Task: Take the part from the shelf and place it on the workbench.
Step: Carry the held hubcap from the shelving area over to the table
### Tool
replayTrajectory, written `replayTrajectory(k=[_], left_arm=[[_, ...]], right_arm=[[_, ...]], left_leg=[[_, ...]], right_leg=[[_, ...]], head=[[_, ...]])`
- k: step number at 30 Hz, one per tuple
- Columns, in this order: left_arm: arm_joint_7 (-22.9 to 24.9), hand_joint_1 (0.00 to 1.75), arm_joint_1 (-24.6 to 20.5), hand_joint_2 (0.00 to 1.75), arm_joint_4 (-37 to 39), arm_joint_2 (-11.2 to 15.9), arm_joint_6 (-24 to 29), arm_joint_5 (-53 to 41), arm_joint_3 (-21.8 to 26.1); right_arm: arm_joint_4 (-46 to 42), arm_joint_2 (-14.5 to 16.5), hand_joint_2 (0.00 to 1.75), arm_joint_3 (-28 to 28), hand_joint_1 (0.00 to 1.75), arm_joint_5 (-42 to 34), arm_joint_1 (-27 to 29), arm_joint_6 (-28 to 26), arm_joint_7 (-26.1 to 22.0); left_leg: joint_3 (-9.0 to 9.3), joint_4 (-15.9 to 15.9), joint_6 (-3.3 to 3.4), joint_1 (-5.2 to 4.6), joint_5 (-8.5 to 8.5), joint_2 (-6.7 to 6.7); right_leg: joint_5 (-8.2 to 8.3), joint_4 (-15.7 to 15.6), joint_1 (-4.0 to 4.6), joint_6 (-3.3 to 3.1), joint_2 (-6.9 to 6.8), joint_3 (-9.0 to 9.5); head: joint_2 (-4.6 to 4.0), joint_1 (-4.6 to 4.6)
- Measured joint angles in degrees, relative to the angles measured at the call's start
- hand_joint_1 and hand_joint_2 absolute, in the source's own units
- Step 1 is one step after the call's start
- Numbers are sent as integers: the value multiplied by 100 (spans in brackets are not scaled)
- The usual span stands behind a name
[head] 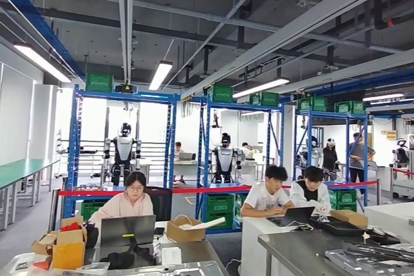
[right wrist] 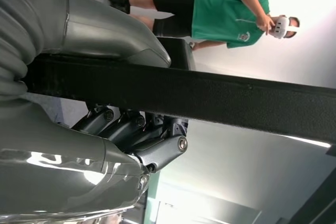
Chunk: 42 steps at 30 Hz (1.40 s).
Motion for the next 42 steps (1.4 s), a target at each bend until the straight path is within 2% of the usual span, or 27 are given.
replayTrajectory(k=[2,4,5,6,7,9,10,12,13,16,18,19,21,23,24,25,27,28,30,32,34,36,37,38,39,41,42], left_arm=[[-1,0,1,175,0,0,-2,-9,26],[-1,0,-6,175,0,0,-3,-10,44],[0,0,-4,175,0,0,-3,-13,50],[0,0,1,175,0,-1,-4,-16,57],[1,0,4,175,0,-3,-4,-20,63],[1,0,7,175,0,-7,-7,-26,72],[1,0,6,175,0,-9,-8,-26,74],[1,0,5,175,0,-9,-8,-27,74],[1,0,4,175,0,-19,-8,-27,75],[-2,0,-19,175,-2,-71,-18,-56,97],[-4,0,-39,175,-2,-85,-24,-76,115],[-5,0,-45,175,-2,-85,-23,-80,122],[-5,0,-23,175,-2,-82,-18,-87,134],[-5,0,10,175,-2,-82,-15,-107,146],[-6,0,16,175,-2,-83,-13,-117,153],[-6,0,20,175,-1,-86,-11,-126,162],[-5,0,13,175,1,-94,-6,-135,182],[-3,0,9,175,1,-98,-5,-141,191],[-7,0,1,175,-2,-98,-7,-161,208],[-21,0,1,175,-3,-98,-8,-181,221],[-32,0,-5,175,-4,-98,-7,-199,228],[-34,0,-10,175,-4,-98,-6,-209,231],[-34,0,-9,175,-4,-98,-6,-211,232],[-34,0,-7,175,-4,-98,-6,-212,232],[-34,0,-7,175,-4,-99,-6,-213,232],[-34,0,-11,175,-3,-109,-5,-219,232],[-35,0,-20,175,-3,-122,-3,-223,234]], right_arm=[[-6,-1,175,-1,175,-7,-7,3,1],[-2,-3,175,-1,175,-12,1,4,1],[2,-4,175,-1,175,-14,10,4,1],[6,-4,175,-1,175,-16,16,4,2],[8,-4,175,-1,175,-20,17,5,4],[8,-4,175,-1,175,-26,13,6,7],[7,-4,175,-1,175,-27,11,7,7],[7,-4,175,-1,175,-28,10,7,7],[8,-4,175,-2,175,-30,7,8,8],[2,12,175,-9,175,-37,-19,15,19],[-5,30,175,-10,175,-38,-43,17,22],[-4,34,175,-9,175,-39,-51,17,22],[1,40,175,-8,175,-37,-39,19,26],[8,45,175,-6,175,-35,-19,20,30],[9,49,175,-6,175,-34,-15,20,32],[13,54,175,-6,175,-32,-16,20,33],[24,66,175,-5,175,-24,-16,19,41],[27,72,175,-6,175,-18,-17,17,48],[18,81,175,-9,175,-14,-28,16,56],[1,85,175,-10,175,-16,-36,19,55],[-7,85,175,-13,175,-16,-39,20,54],[-7,82,175,-16,175,-16,-33,20,53],[-7,80,175,-17,175,-16,-28,20,53],[-7,79,175,-19,175,-16,-24,20,53],[-7,79,175,-20,175,-16,-24,20,53],[-6,78,175,-26,175,-10,-27,18,55],[-4,75,175,-29,175,9,-31,11,65]], left_leg=[[68,-9,61,-6,-41,-11],[138,-8,106,-32,-109,-24],[185,-8,119,-50,-152,-34],[247,-8,125,-69,-202,-45],[325,-9,128,-84,-258,-56],[448,-12,128,-98,-343,-73],[479,-13,127,-100,-363,-76],[494,-14,128,-100,-372,-78],[525,-21,126,-96,-397,-81],[664,1,44,-59,-447,-80],[464,437,-8,-47,-451,-71],[243,766,-31,-39,-505,-68],[-243,1272,-88,-8,-777,-63],[-495,1235,-165,38,-908,-57],[-516,1010,-210,69,-762,-50],[-512,719,-259,108,-420,-31],[-518,321,-241,131,140,12],[-536,253,-190,116,287,22],[-534,262,-66,75,239,-2],[-454,235,7,72,164,-16],[-338,201,59,61,75,-27],[-211,185,90,27,-31,-37],[-131,183,100,8,-94,-46],[-38,181,107,-10,-163,-55],[67,178,109,-24,-234,-65],[251,157,99,-30,-364,-81],[311,138,84,-27,-410,-93]], right_leg=[[-190,523,-11,43,6,-273],[-420,1300,-10,53,8,-776],[-448,1554,-6,40,11,-986],[-366,1607,4,8,18,-1104],[-184,1449,24,-38,28,-1116],[182,994,65,-118,45,-1012],[281,854,78,-139,49,-968],[329,786,85,-147,51,-946],[426,650,109,-174,57,-902],[564,-30,173,-331,84,-572],[463,-214,130,-351,80,-323],[412,-232,119,-341,75,-246],[274,-234,87,-316,75,-91],[103,-233,41,-272,85,123],[6,-229,14,-234,86,247],[-96,-224,-5,-190,83,361],[-274,-174,-22,-96,79,504],[-329,-166,-30,-54,75,530],[-344,-121,-56,16,74,513],[-266,225,-79,70,72,335],[-339,908,-86,98,71,-103],[-647,1483,-81,74,71,-615],[-758,1575,-70,43,72,-788],[-757,1516,-49,2,74,-888],[-600,1303,-14,-46,75,-907],[43,677,96,-167,85,-850],[279,436,146,-235,95,-818]], head=[[0,0],[0,-1],[0,-1],[0,-1],[0,-1],[0,0],[0,0],[0,0],[0,1],[1,-2],[2,-3],[1,-2],[1,-2],[0,-2],[0,-2],[0,-1],[0,-7],[0,-8],[0,-7],[0,-8],[0,-9],[0,-9],[0,-9],[0,-9],[0,-9],[0,-7],[0,-8]])
